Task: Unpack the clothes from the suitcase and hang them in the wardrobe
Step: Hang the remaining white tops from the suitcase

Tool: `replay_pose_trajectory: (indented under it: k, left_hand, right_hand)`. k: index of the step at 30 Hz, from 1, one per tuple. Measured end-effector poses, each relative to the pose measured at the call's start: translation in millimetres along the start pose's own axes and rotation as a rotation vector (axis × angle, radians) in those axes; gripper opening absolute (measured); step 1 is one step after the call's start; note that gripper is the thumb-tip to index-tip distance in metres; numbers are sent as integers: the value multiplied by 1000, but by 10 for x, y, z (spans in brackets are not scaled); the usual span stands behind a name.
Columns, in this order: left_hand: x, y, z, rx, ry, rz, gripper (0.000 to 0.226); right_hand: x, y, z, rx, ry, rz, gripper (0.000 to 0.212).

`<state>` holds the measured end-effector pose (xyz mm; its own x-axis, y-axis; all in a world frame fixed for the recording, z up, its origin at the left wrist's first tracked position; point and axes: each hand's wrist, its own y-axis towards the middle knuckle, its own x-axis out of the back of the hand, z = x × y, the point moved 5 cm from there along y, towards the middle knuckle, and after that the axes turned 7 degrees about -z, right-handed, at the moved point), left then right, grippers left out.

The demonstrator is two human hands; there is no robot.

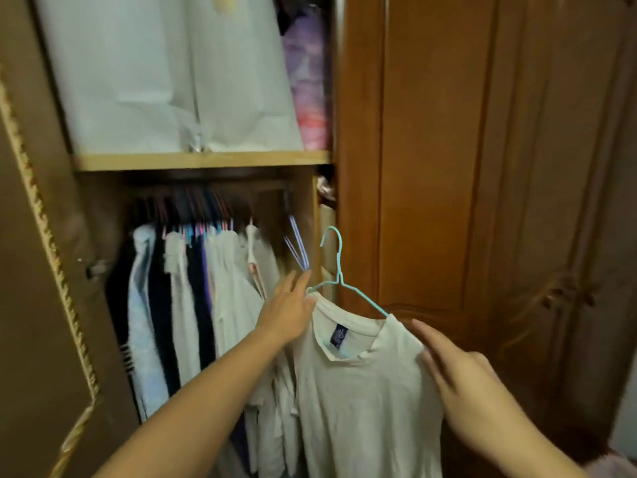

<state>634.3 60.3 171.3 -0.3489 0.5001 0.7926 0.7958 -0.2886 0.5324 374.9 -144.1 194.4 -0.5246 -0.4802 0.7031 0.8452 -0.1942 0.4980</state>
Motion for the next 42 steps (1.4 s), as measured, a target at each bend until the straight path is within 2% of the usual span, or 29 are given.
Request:
replay_pose_trajectory:
  k: [2, 4, 6, 9, 12, 15, 20, 23, 25, 28, 30, 33, 35, 37, 39, 42]
  left_hand:
    - [184, 203, 322, 53, 224, -64, 62]
    - [381, 381, 652, 85, 388, -101, 61]
    - [497, 540, 941, 90, 453, -101, 56]
    - [561, 700, 1182, 54, 482, -55, 53]
    - [568, 762, 1263, -35, 495, -32, 48]
    - [607, 825, 1316, -43, 446, -58, 40]
    - [558, 850, 1400, -70, 381, -74, 43]
    - [577, 842, 1398, -93, 386, -65, 45]
    - [626, 811, 1370, -92, 326, -84, 48]
    - [755, 692, 1421, 92, 165, -196, 62]
    - [843, 575, 1486, 225, 208, -325, 68]
    - [1004, 398, 1634, 366, 241, -519, 71]
    - [1030, 314, 1813, 477, 168, -472, 75]
    - [956, 251, 1949, 578, 88, -334, 79]
    - [886, 245, 1994, 617, 35, -311, 82]
    - [804, 336, 2043, 695, -26, -343, 94]
  right_hand:
    - [-188, 252, 275, 30, -150, 26, 56]
    - [-295, 519, 565, 78, -332, 26, 64]
    - [-335, 811, 820, 125, -447, -9, 68]
    - [-454, 1240, 1172, 241, -550, -88, 62]
    - [-799, 1581, 1375, 258, -502, -99, 54]
    - [-1179, 1921, 1367, 227, -409, -122, 52]
    - [-1623, 2642, 1433, 204, -346, -205, 43]
    - [-1889, 3006, 1458, 202, -338, -246, 46]
    - [-2056, 3169, 1388, 196, -387, -206, 51]
    - [-2223, 3243, 1235, 200, -506, -81, 59]
    - [-2252, 3267, 1143, 223, -534, -61, 66]
    - [-2263, 3302, 1054, 232, -366, -55, 60]
    - [-2331, 3212, 1058, 189, -107, 4, 58]
    - [-2469, 3047, 1125, 148, 64, 87, 67]
    - [-2600, 2927, 1245, 128, 86, 134, 74]
    - [-2731, 2894, 1439, 173, -10, 111, 75]
